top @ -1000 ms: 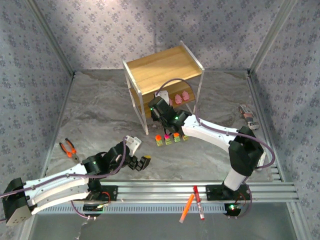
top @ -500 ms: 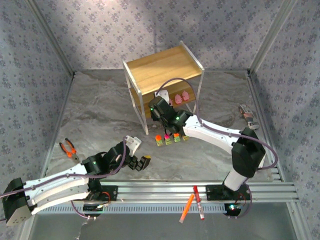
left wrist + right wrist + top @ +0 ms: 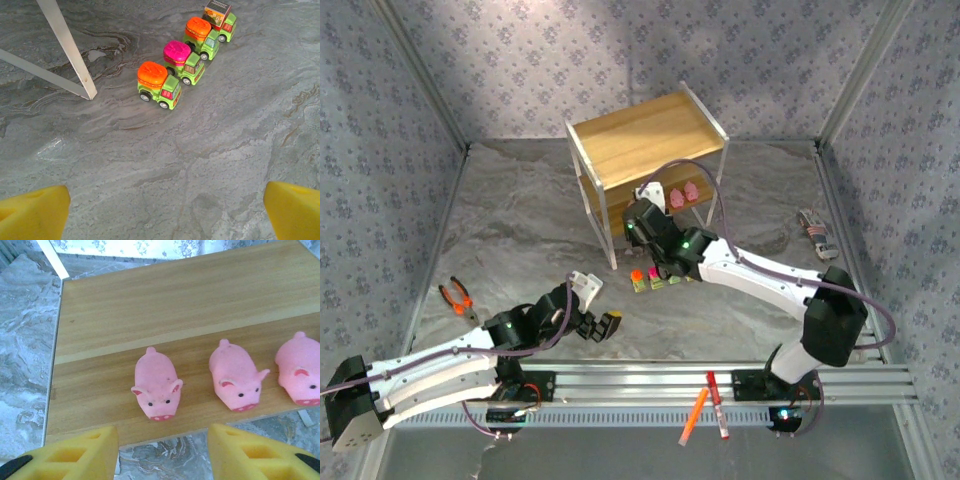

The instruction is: Place and organize the plastic toys onto the shelf

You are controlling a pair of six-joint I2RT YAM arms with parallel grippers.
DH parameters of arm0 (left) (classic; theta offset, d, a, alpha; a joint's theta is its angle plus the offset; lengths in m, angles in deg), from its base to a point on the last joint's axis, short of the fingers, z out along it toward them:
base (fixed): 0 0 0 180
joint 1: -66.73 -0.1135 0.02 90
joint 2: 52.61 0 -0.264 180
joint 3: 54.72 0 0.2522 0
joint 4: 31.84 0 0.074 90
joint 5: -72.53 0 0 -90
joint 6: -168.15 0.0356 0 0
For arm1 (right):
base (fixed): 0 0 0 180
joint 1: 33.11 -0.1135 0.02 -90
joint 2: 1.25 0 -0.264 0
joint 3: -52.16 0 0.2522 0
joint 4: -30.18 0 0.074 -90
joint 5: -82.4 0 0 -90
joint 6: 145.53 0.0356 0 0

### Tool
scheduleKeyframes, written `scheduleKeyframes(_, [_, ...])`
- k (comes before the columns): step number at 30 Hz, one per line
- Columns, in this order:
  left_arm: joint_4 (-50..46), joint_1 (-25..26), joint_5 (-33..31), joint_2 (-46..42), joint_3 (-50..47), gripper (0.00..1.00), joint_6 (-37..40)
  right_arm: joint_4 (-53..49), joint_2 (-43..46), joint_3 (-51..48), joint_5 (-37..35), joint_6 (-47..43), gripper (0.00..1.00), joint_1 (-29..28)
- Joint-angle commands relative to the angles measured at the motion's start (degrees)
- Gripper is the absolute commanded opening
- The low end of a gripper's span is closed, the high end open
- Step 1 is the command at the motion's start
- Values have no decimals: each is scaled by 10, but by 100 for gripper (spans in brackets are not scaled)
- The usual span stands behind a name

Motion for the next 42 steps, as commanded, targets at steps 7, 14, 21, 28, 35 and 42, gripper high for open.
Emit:
scheduleKeyframes(7, [14, 3, 40, -2, 17, 98, 11, -41, 60, -51, -41, 23, 53, -17])
scheduleKeyframes(14, [40, 14, 52, 3, 12, 98, 13, -76, 121, -108, -55, 38, 54, -29])
scheduleKeyframes(21, [70, 31, 9, 34, 19, 98, 33, -115, 183, -166, -70, 53, 56, -32])
scheduleKeyframes(28, [107, 39, 1, 127, 58, 97, 74, -134, 234, -233, -84, 86, 61, -28])
scheduleKeyframes(35, [146, 40, 26, 179, 61, 97, 83, -119, 295, -310, -98, 113, 72, -26])
scheduleKeyframes(42, [151, 40, 9, 166, 54, 97, 84, -63, 286, -365, -80, 65, 77, -16])
